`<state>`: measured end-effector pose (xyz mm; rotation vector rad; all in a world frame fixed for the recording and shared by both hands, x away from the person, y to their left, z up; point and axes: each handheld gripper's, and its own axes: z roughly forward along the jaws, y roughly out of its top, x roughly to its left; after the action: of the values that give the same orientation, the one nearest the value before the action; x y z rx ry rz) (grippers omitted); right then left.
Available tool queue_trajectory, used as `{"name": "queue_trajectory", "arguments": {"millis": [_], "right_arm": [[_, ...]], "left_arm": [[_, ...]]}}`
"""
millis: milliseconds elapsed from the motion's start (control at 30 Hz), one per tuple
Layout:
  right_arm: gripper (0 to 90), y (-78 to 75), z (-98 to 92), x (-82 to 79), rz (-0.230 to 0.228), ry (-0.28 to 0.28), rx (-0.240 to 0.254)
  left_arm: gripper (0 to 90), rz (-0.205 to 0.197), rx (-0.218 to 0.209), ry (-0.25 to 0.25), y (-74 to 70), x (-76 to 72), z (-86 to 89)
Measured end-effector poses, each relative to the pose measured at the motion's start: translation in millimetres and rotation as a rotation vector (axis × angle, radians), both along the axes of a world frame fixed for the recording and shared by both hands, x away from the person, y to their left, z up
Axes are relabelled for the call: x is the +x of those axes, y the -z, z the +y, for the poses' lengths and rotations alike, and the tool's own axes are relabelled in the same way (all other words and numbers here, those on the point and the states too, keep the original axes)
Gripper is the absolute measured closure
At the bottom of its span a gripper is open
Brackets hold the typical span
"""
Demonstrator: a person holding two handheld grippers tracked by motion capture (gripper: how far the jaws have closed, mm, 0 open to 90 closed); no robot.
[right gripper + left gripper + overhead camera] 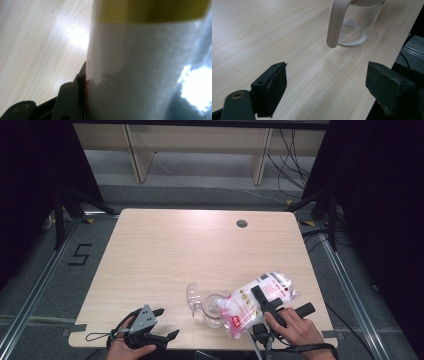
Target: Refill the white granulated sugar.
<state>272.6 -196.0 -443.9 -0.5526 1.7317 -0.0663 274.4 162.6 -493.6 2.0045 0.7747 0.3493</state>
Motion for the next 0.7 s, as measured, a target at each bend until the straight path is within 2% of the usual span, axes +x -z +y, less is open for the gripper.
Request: {"name": "queue_trajectory", "arguments": {"millis": [33, 100, 167, 467, 500, 533, 600, 633, 700], "right_arm": [[52.8, -0.5, 0.0, -0.1, -0.001, 0.001, -0.001], [52.8, -0.5, 0.1, 0.0, -0.002, -0.001, -0.003], [52.9, -0.5, 0.1, -0.1, -0.002, -0.001, -0.004], [53.0, -0.7, 0.7, 0.0, 0.000, -0.006, -0.010], [53.0, -0.7, 0.6, -0.1, -0.001, -0.006, -0.010], [53.0, -0.8, 0.5, -0.1, -0.003, -0.006, -0.007], [53.1, -0.9, 0.2, -0.1, 0.000, -0.004, -0.005], [53.1, -1.0, -0.3, -0.2, 0.001, -0.004, -0.007], [53.1, -0.5, -0.8, 0.0, -0.001, -0.004, 0.001]], "left_arm": [[17.1, 0.004, 0.011, -0.001, -0.9, -0.6, 0.5], [17.1, 0.001, -0.001, -0.001, 0.0, -0.1, 0.0], [17.1, 0.004, 0.011, -0.001, -0.9, -0.5, 0.4], [17.1, 0.001, -0.001, -0.002, -0.1, -0.3, 0.0], [17.1, 0.004, 0.015, -0.001, -1.3, -0.8, 0.7], [17.1, -0.010, 0.024, 0.013, -1.6, 0.3, 1.3], [17.1, -0.014, 0.018, 0.012, -1.0, 0.7, 1.1], [17.1, 0.003, 0.004, -0.002, -0.6, -0.5, 0.3], [17.1, 0.008, 0.009, -0.006, -1.1, -1.1, 0.4]]}}
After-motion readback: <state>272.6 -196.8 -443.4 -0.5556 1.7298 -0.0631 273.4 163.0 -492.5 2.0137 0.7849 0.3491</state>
